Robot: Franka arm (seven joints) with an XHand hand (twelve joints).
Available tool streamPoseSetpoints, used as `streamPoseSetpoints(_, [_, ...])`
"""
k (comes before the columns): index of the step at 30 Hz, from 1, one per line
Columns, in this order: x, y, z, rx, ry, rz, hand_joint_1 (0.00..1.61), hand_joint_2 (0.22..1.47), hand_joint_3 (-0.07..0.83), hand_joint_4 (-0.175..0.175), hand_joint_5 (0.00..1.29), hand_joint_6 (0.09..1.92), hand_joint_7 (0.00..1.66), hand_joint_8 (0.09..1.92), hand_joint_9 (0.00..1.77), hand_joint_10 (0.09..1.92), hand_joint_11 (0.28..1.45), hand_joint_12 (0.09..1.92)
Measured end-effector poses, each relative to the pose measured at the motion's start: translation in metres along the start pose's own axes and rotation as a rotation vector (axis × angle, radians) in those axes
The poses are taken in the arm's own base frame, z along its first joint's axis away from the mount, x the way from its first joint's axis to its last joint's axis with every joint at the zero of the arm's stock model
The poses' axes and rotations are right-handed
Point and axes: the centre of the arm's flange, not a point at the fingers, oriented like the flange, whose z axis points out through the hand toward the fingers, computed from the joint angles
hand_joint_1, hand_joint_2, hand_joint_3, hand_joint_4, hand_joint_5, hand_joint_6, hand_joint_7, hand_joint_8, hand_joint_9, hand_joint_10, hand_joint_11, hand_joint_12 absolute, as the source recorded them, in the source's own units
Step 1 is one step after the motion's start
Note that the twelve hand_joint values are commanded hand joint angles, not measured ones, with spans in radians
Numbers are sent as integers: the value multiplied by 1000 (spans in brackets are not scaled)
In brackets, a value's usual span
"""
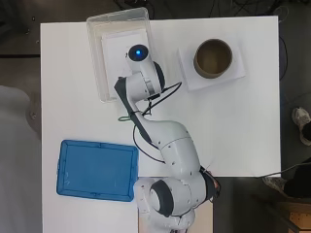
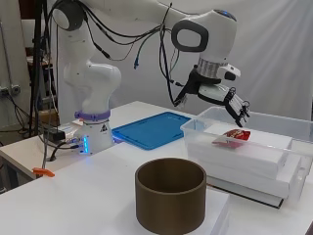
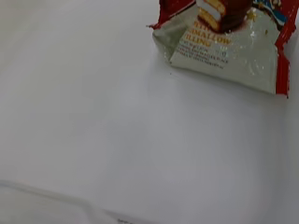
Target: Teleoperate dual arm-hand system to remove items from a box
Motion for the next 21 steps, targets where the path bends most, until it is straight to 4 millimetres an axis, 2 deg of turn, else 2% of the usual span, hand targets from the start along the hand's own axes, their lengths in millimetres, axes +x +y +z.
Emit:
streamPoseSetpoints(2, [-1,3,12,36,-2,16,311,948,0,46,483,87,621,87,700,87,681,87])
streamPoseSetpoints(4, [3,3,14,25,-15,-5,318,938,-5,46,447,87,580,87,667,87,671,87])
streamPoseSetpoints(6, [11,-5,-6,-24,-29,-65,333,913,-12,27,312,87,432,87,527,87,611,87])
streamPoseSetpoints(8, [24,-22,-37,-95,-74,-132,319,881,-19,32,217,87,318,87,432,87,551,87])
streamPoseSetpoints(11, [49,-51,-76,-206,-157,-204,291,864,-9,34,205,87,357,87,460,87,558,87])
streamPoseSetpoints(13, [53,-58,-85,-225,-215,-183,296,867,-3,31,211,87,380,87,483,87,566,87])
streamPoseSetpoints(15, [29,-44,-80,-210,-264,-69,308,873,1,30,227,87,408,87,506,87,575,87])
streamPoseSetpoints(17, [-14,-21,-74,-191,-283,65,317,880,2,31,251,87,432,87,524,87,584,87])
streamPoseSetpoints(18, [-47,-7,-70,-167,-275,140,322,883,2,33,266,87,443,87,532,87,588,87])
streamPoseSetpoints(20, [-94,10,-61,-114,-242,217,331,888,3,33,287,87,459,87,545,87,593,87])
streamPoseSetpoints(21, [-101,13,-57,-99,-230,227,332,891,4,31,293,87,463,87,549,87,597,87])
